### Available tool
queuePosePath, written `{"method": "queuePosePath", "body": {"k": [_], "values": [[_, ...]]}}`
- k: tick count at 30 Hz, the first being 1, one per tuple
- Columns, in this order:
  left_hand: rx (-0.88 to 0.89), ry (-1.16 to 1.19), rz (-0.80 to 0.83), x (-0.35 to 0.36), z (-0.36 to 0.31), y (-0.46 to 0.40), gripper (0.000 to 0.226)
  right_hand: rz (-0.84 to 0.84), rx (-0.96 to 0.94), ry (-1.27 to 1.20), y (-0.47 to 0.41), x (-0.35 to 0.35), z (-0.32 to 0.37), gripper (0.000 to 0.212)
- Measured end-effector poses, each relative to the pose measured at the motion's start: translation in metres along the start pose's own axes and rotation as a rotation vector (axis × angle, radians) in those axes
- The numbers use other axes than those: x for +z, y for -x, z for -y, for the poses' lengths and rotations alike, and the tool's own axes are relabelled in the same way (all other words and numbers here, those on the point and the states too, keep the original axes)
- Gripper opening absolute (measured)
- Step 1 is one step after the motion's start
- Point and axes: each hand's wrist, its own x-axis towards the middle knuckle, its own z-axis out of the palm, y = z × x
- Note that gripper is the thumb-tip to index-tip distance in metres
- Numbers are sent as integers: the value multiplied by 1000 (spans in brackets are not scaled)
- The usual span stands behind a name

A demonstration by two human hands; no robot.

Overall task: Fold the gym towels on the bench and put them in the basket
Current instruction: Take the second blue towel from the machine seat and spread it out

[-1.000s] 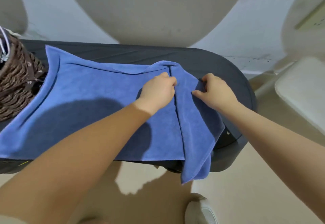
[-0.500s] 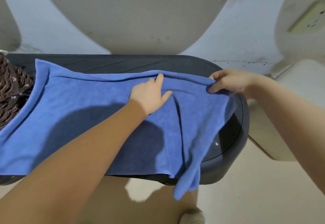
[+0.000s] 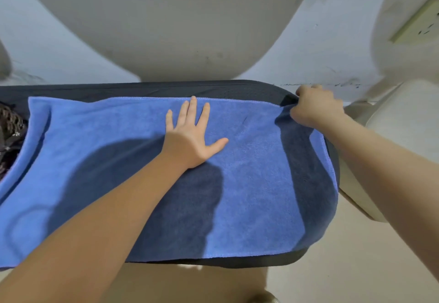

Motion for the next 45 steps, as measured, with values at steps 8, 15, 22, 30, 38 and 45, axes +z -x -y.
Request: {"method": "queuePosePath", "body": {"k": [8,15,22,30,38,45], "values": [[6,5,16,-1,0,-2,94,-29,11,-463,-16,9,-14,19],[-53,2,27,-3,-3,-6,85,-404,94,-833,-20,16,-24,19],[-68,34,18,-4,-1,-5,73,-172,-679,-154,41,48,23,79],[32,63,41,-7,54,42,66,-22,-227,147,53,45,41,71],[-12,41,-194,-35,148,119,38,-51,-953,15,134,37,217,48],[-241,-33,-318,-44,241,196,15,-75,-1124,-63,175,54,350,32]]}}
